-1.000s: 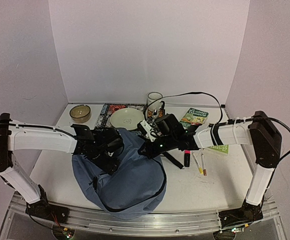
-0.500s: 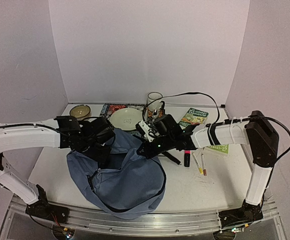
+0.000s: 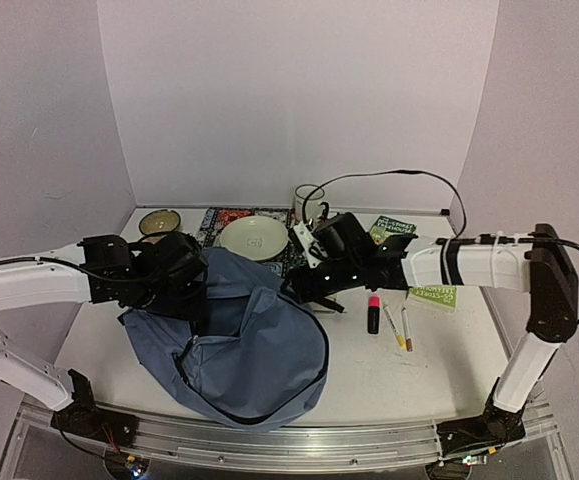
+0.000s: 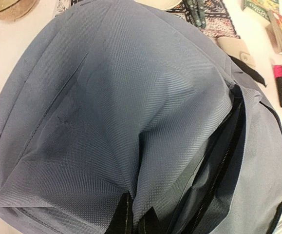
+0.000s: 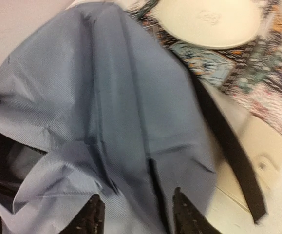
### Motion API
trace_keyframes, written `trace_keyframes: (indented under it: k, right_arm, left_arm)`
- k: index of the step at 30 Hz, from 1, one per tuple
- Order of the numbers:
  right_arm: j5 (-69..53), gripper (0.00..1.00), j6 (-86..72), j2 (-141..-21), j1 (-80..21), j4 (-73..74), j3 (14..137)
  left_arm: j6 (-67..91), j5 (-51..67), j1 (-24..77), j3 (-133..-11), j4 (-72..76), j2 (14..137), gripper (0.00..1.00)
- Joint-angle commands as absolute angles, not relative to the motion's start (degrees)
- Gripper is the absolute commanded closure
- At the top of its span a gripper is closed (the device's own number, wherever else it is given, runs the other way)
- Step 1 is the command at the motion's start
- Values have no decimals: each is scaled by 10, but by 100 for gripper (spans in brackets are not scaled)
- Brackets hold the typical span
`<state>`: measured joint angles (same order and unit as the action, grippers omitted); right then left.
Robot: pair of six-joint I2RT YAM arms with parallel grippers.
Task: Pack the student bag
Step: Pick up the pen from the center of the board.
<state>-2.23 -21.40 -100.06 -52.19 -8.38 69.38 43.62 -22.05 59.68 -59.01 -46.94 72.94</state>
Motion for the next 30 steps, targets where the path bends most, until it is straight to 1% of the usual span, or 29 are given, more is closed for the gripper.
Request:
trace_keyframes:
  k: [1,6,10,15,26,30]
  right_arm:
    - [84,43,-243,-929,-496,22,656]
    - [124,29,-282,-910,-462,72,607]
    - [136,28,-311,-928,-440,89,590]
    - [142,32,-327,-972,-413,102,591]
    - [157,42,-340,-1067,-386,103,621]
    - [155,48,-340,-1090,-384,102,624]
  left_arm:
    - [488,-237,597,-565,-410,690,100]
    - [521,-215,597,-534,-369,678,100]
    - [549,-200,597,-518,-352,679,100]
    - [575,-184,597,-505,-337,677,100]
    - [567,-186,597,-496,-323,658,100]
    - [564,-183,597,-498,-323,660,100]
